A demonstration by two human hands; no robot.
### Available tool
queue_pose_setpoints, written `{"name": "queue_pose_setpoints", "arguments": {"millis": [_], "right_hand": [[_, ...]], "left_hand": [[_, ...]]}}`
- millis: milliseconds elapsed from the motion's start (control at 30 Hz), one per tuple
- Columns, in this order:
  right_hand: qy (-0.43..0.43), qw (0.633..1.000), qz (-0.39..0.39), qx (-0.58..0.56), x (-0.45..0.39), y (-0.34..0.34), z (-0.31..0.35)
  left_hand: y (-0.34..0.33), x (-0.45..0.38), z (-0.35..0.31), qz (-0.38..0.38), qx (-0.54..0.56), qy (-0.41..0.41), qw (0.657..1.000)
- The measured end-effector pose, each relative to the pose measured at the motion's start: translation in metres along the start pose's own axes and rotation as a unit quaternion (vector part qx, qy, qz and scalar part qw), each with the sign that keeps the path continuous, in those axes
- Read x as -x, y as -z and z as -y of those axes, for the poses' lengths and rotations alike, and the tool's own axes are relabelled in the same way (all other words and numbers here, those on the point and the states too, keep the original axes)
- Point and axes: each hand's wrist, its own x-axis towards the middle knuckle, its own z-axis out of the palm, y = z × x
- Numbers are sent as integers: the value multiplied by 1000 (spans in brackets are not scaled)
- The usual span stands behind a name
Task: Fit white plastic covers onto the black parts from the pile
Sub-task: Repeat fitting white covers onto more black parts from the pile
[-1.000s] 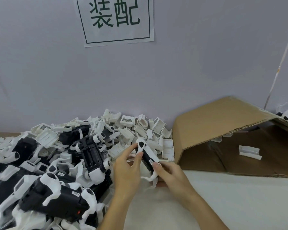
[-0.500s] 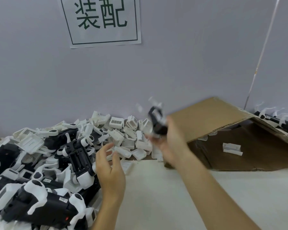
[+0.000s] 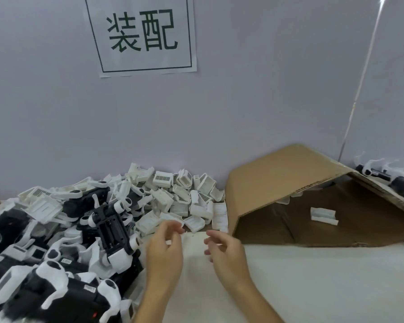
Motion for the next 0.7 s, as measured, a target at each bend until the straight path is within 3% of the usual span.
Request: {"name": "queue_pose_setpoints", "arguments": {"millis": [233, 367, 467, 600, 700], "right_hand": [[24, 991, 43, 121, 4, 0, 1], [52, 987, 47, 143, 3, -2, -2], [74, 985, 46, 152, 2, -3, -3], [133, 979, 19, 153, 9, -7, 1], [198, 967, 8, 157, 18, -20, 21]], "left_hand": [[0, -3, 13, 52, -82, 51, 994], [1, -2, 14, 38, -115, 34, 992], [0, 0, 17, 73, -156, 25, 985], [0, 3, 19, 121, -185, -1, 975], [3, 5, 18, 121, -138, -9, 983]]}}
